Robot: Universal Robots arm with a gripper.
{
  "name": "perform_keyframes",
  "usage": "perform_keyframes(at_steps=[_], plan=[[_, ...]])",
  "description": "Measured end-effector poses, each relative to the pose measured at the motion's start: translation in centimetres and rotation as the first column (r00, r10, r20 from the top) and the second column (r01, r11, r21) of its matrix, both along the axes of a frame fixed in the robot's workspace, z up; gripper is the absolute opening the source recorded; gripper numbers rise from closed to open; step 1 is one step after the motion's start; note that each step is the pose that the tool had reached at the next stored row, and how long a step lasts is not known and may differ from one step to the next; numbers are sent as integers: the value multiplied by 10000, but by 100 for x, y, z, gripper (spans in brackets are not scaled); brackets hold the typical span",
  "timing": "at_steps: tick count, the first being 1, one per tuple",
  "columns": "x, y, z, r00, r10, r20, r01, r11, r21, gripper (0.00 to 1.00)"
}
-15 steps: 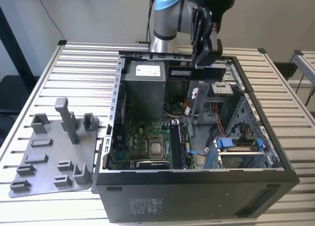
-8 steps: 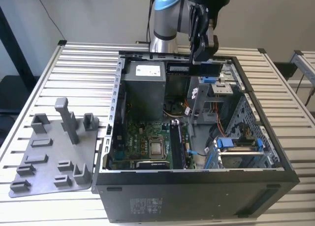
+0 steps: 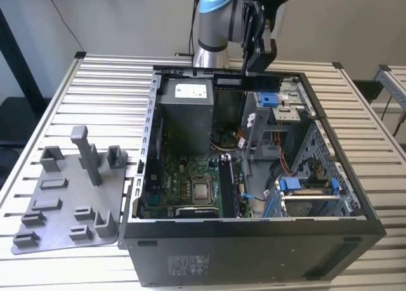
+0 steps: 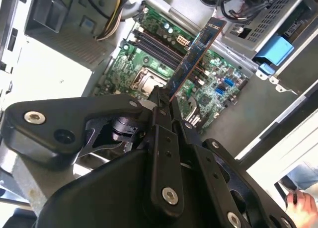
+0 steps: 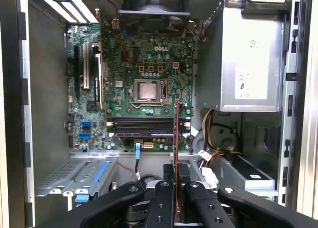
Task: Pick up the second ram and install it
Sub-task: 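Pick up the second ram and move it above second insertion slot, then insert the second ram into the second slot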
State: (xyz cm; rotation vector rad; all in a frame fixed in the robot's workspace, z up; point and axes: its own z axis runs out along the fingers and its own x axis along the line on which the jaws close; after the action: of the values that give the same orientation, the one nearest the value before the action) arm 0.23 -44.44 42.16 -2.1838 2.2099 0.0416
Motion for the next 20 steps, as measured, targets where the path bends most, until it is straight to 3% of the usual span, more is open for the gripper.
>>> perform_keyframes(at_steps=[8, 20], plan=[[0, 159, -7, 10000, -13, 0, 13, 10000, 20, 14], [0, 191, -7, 10000, -12, 0, 12, 10000, 20, 14]])
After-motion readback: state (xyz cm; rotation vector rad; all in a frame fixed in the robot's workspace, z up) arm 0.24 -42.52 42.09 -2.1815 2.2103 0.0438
